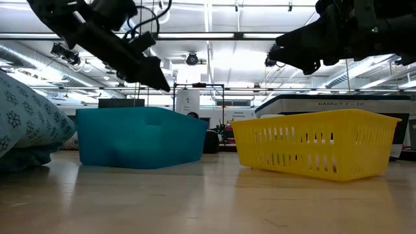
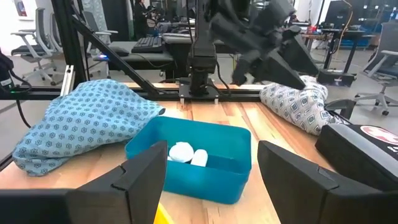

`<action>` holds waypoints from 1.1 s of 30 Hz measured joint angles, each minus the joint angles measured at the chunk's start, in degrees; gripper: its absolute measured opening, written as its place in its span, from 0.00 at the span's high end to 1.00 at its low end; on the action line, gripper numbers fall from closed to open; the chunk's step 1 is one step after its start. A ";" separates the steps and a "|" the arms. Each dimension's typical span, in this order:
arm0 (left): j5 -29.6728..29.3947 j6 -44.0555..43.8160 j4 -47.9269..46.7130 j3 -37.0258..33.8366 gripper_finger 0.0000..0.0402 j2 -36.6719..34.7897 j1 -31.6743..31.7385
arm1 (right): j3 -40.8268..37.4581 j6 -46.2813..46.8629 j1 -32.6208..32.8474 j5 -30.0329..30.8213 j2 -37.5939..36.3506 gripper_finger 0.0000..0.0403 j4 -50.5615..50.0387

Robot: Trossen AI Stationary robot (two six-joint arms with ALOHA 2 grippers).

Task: Pick & place medical supplies in basket/bin
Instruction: Put the gray patient gown into the blue laundry bin

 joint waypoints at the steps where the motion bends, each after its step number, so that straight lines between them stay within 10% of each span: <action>1: 0.00 -0.19 -0.37 0.00 0.28 0.00 1.19 | 0.00 -0.06 -0.17 -0.01 0.00 0.36 0.00; 12: 3.45 2.32 -4.18 0.62 0.25 0.04 14.17 | 0.00 -2.58 -3.36 -0.03 0.00 0.36 0.01; 33: 15.06 0.62 -61.30 34.14 0.25 21.56 27.33 | 0.00 -2.96 -7.35 -6.59 -0.02 0.36 0.06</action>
